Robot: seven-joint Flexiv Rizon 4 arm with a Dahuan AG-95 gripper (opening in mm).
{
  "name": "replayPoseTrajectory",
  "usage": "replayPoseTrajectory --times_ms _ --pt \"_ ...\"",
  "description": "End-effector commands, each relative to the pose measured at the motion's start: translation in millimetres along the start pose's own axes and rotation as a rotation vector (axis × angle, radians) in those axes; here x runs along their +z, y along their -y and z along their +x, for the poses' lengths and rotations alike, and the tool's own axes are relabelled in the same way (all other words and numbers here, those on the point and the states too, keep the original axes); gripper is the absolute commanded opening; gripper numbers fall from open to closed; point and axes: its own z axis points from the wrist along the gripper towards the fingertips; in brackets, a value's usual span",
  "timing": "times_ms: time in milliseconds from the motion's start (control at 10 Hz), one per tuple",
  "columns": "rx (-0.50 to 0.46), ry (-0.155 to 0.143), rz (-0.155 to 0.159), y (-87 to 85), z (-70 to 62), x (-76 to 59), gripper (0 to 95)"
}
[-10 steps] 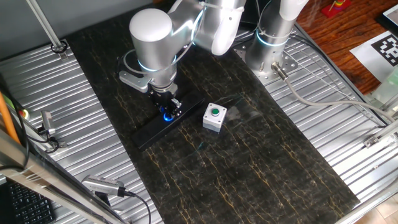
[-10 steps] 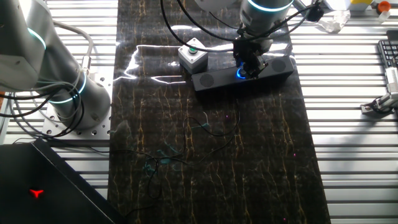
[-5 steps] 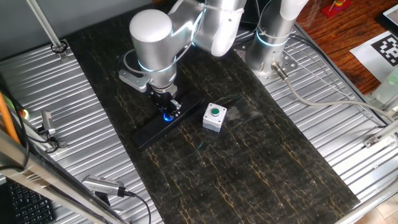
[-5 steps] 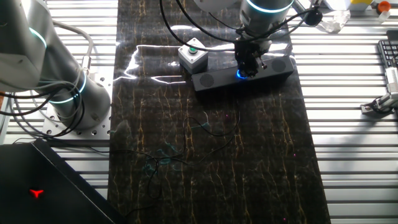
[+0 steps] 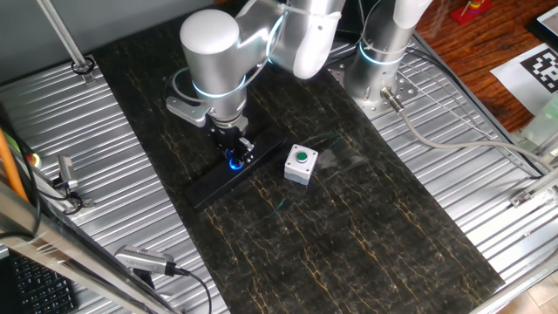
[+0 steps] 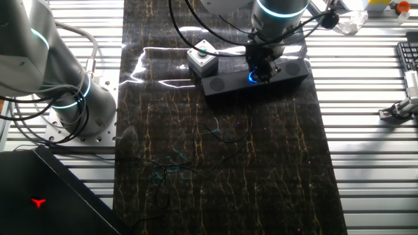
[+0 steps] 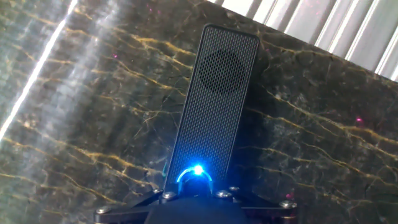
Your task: Turn the knob to decrease the volume of the speaker
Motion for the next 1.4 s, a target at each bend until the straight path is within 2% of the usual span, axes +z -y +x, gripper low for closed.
replayPoseTrajectory --times_ms 100,300,600,1400 --pt "-0.188 0.000 0.002 -0.2 0.2 0.2 38.0" --pt "-0.362 -0.006 0.000 -0.5 0.6 0.3 38.0" --pt "-0.520 -0.008 -0.002 -0.8 0.5 0.5 38.0" --pt "-0.611 -0.012 0.004 -1.0 0.5 3.4 38.0"
